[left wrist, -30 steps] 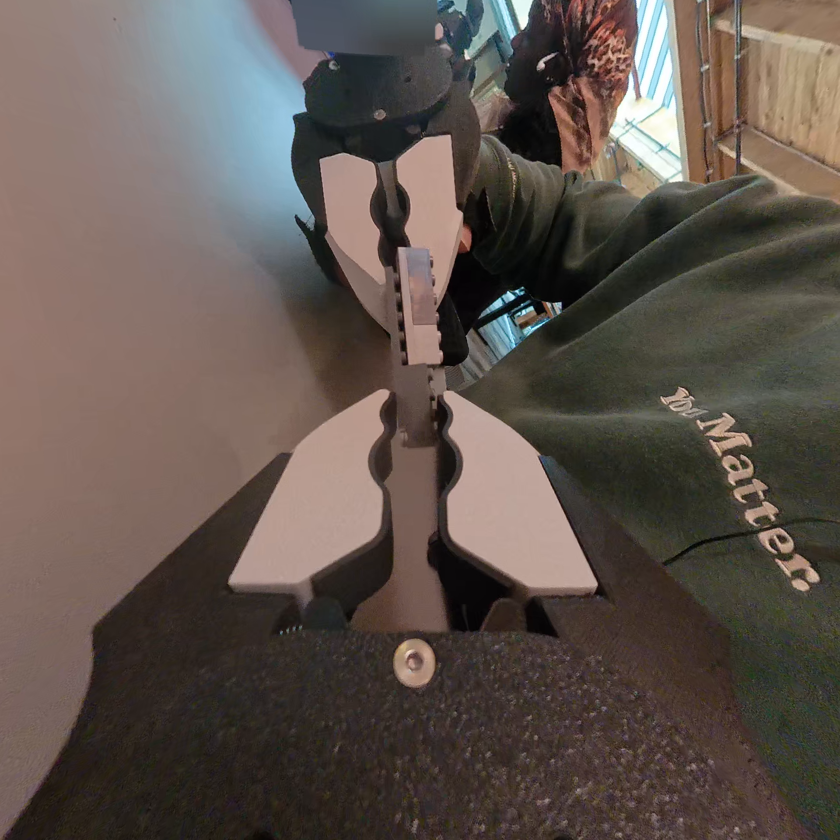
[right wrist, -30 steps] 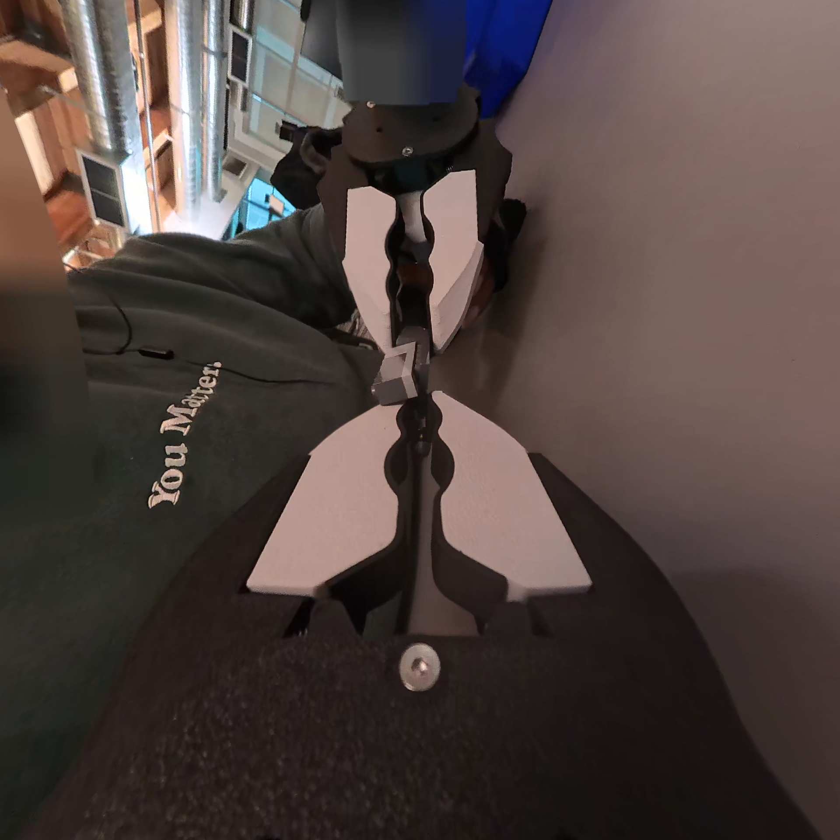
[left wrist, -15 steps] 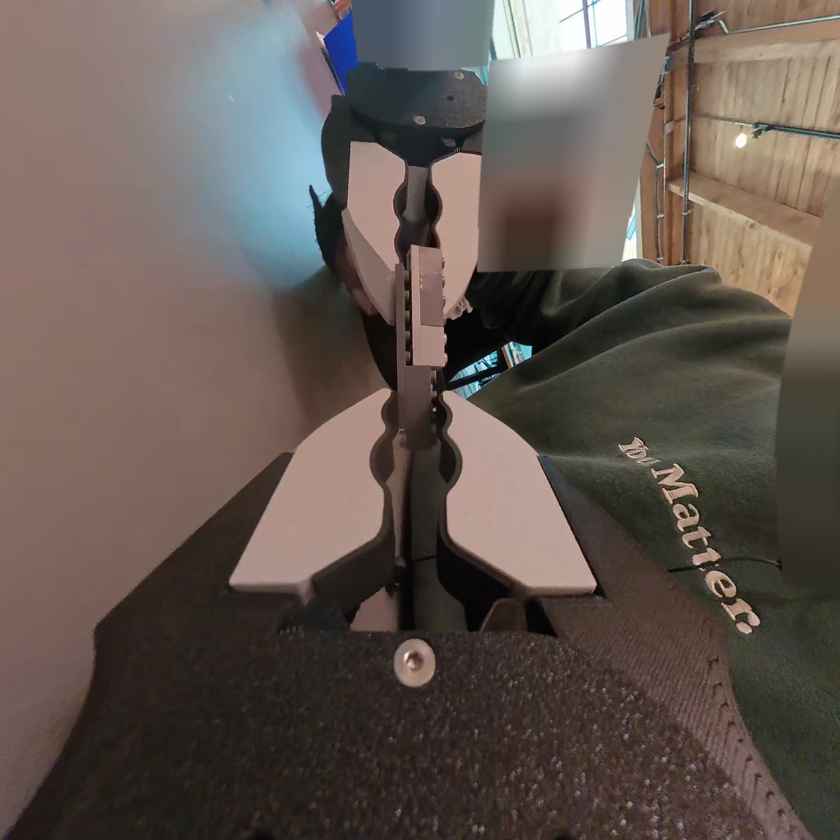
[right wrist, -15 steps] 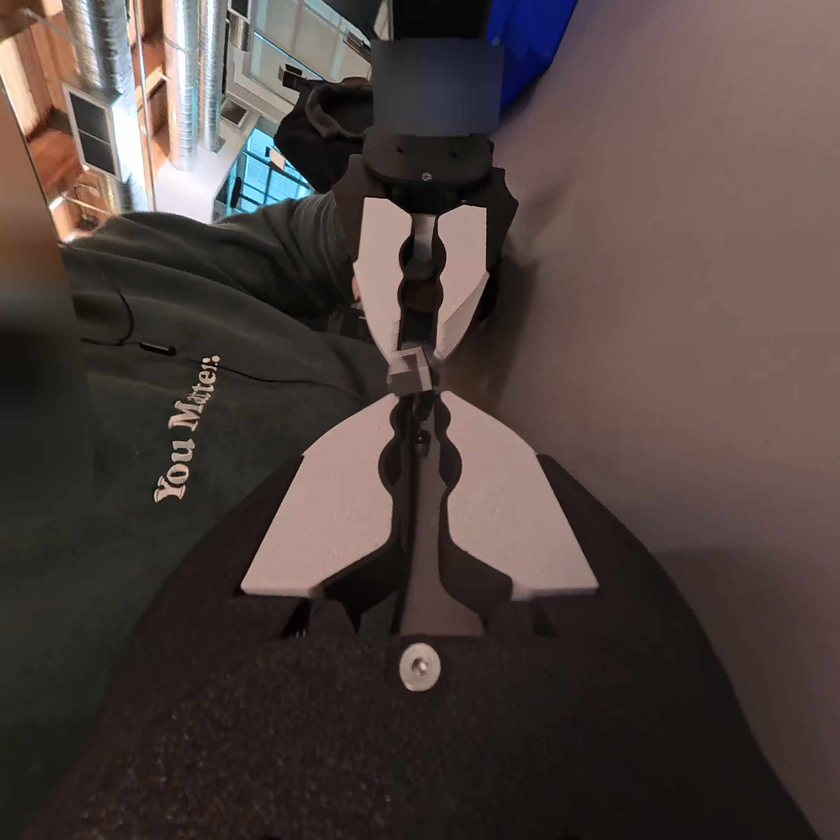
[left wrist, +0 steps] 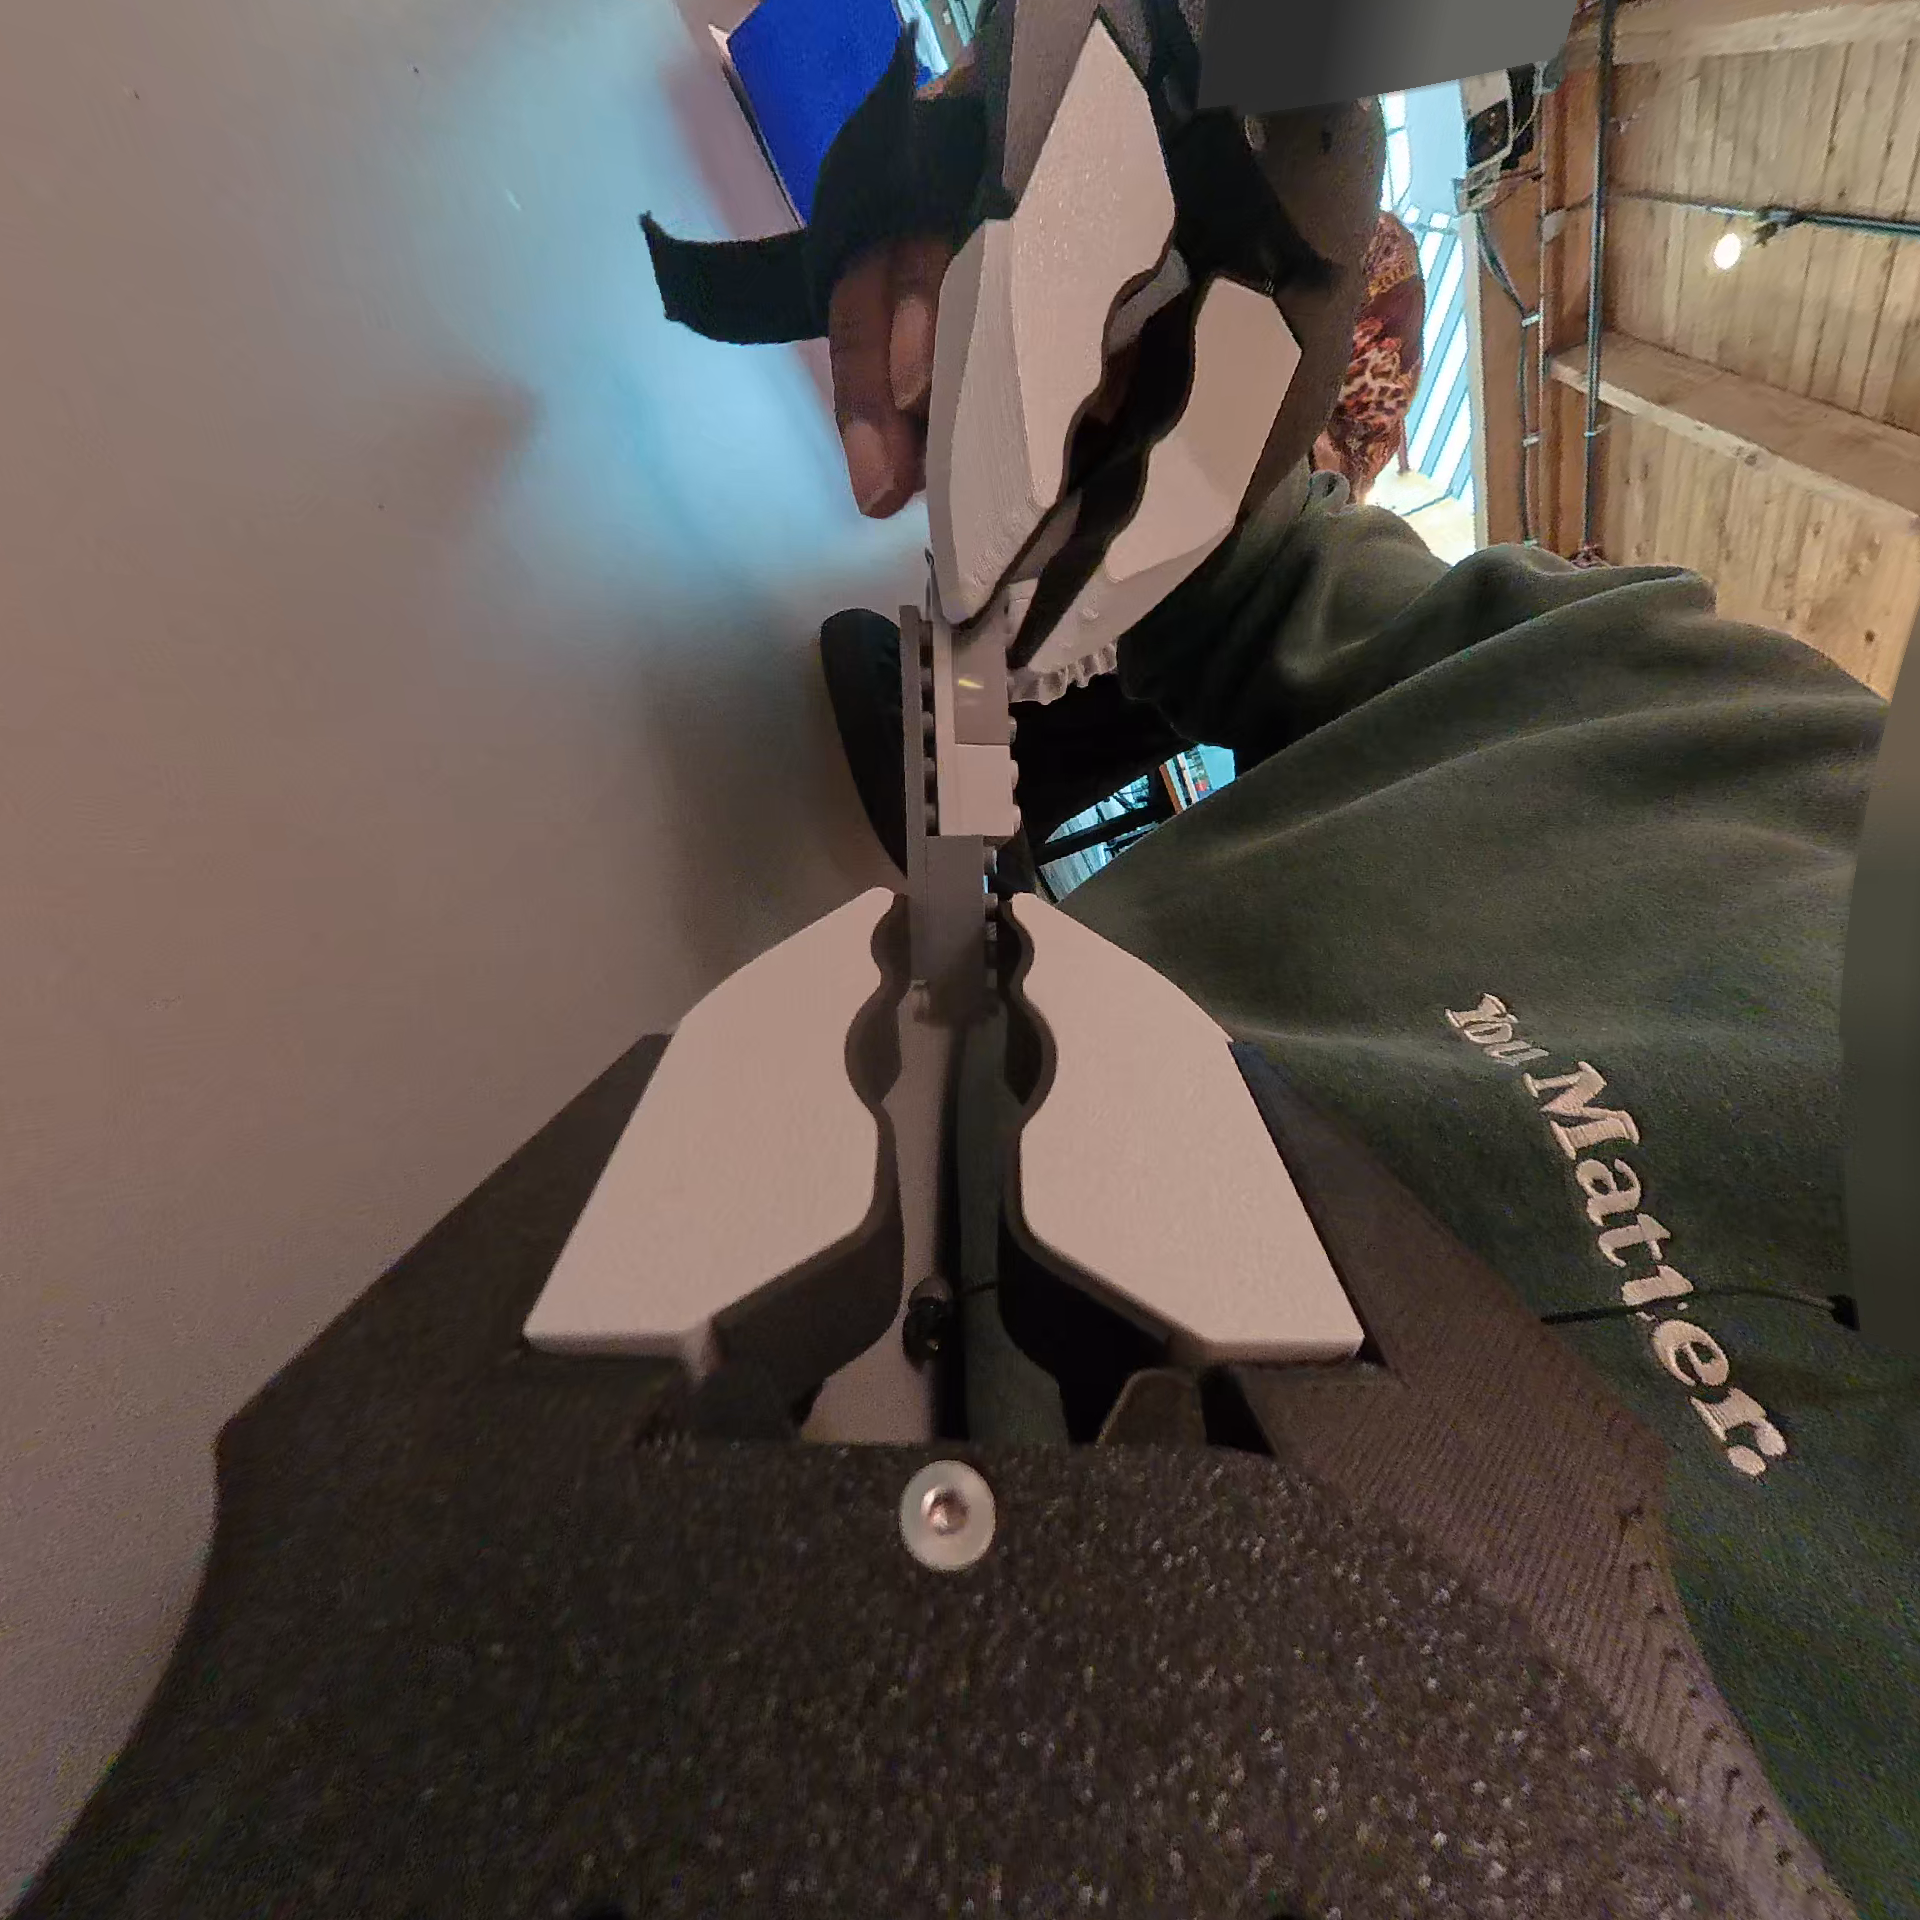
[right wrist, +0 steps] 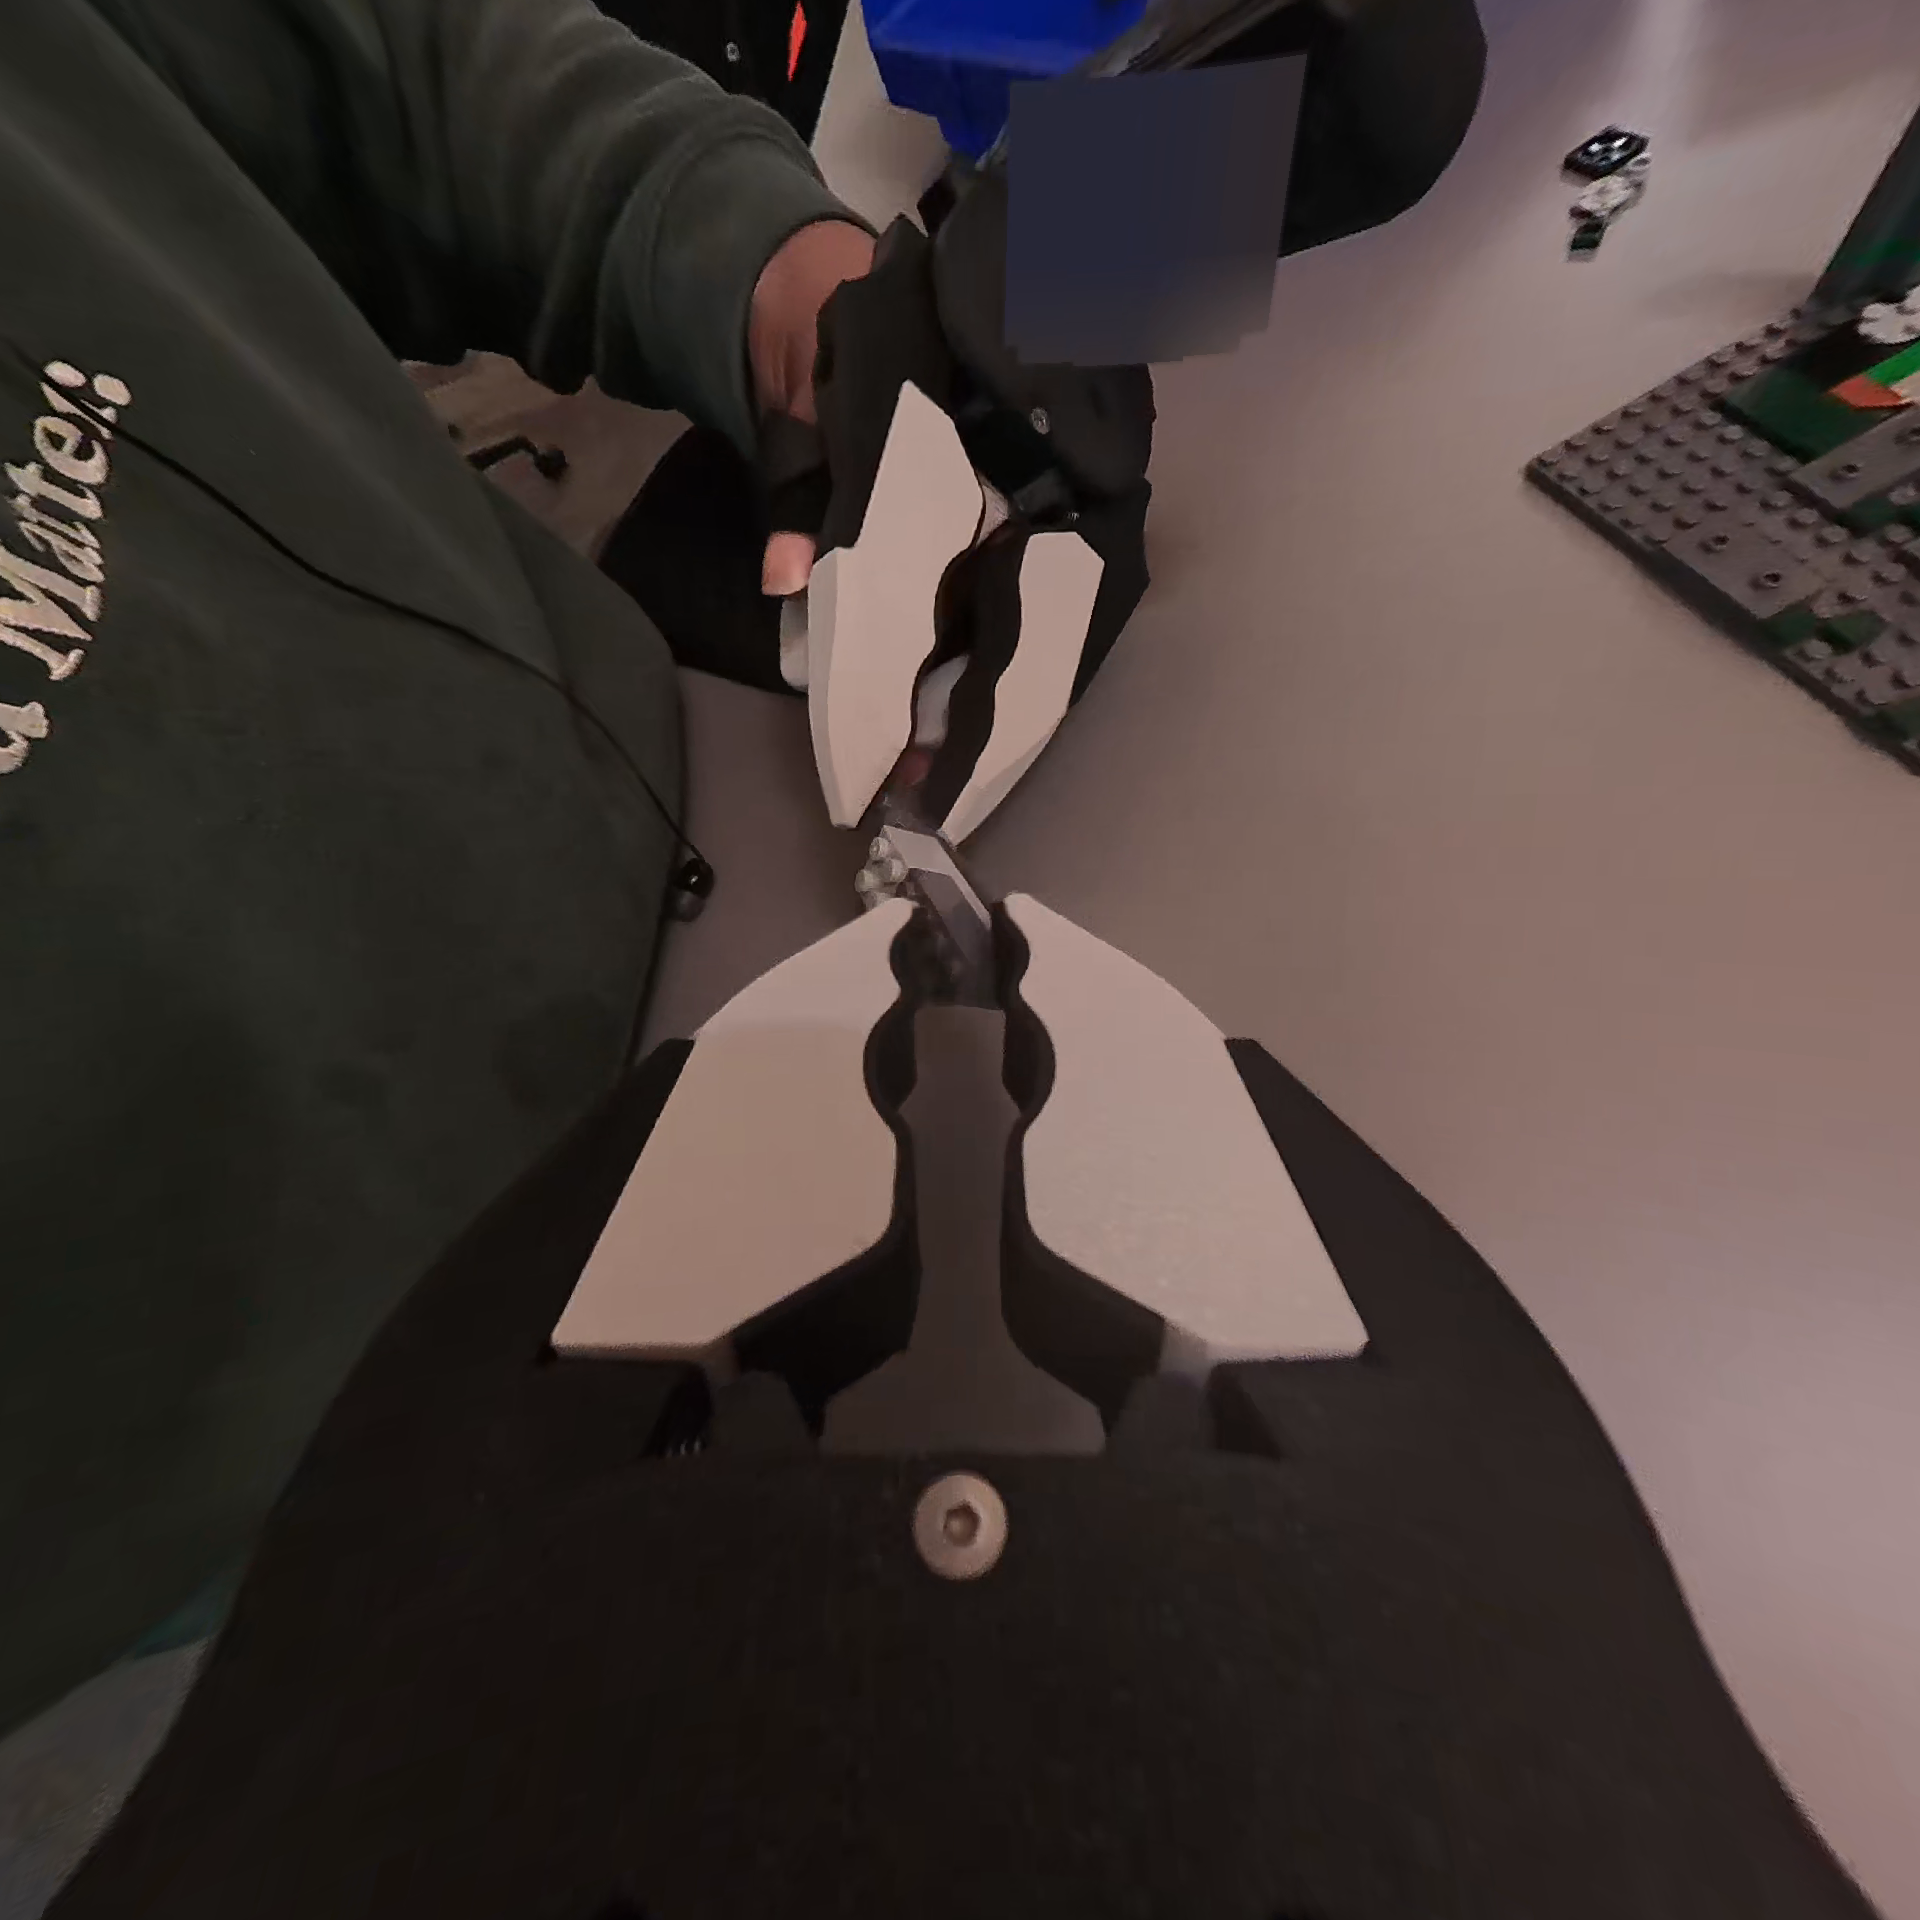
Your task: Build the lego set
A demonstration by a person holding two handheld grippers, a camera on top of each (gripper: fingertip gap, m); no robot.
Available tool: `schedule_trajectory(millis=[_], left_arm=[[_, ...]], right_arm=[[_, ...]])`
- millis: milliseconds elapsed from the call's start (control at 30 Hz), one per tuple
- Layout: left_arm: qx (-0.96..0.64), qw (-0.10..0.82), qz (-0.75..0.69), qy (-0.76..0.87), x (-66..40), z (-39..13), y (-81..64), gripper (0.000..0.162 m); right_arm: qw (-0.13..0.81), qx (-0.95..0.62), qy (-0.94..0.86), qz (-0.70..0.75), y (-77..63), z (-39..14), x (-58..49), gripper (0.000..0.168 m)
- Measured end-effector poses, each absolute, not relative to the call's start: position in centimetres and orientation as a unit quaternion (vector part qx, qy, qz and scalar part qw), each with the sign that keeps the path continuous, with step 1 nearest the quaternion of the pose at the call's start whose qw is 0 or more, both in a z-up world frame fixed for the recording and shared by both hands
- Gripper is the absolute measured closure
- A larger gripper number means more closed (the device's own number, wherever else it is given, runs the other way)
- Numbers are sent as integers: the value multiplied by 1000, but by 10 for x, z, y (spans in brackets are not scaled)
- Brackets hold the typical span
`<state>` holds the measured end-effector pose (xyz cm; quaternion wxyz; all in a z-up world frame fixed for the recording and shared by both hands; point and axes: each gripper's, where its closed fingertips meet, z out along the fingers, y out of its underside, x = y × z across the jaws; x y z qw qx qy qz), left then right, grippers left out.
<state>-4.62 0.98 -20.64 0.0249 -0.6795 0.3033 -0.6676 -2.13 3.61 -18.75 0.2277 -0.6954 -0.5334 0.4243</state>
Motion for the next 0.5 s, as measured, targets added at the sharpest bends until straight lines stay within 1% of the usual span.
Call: schedule_trajectory(millis=[133, 267, 367, 500], left_arm=[[-678, 26, -669, 303, -48, -206, 10, 147], [-677, 24, -669, 307, -47, -206, 8, 147], [-675, 22, -671, 306, -47, -206, 7, 147], [-674, 21, -672, 307, -47, -205, 7, 147]], right_arm=[[214, -699, -518, 445, 35, -185, -23, 167], [209, -705, -506, 452, 35, -183, -25, 168], [212, -706, -512, 441, 33, -183, -26, 165], [225, -697, -529, 428, 34, -178, -23, 154]])
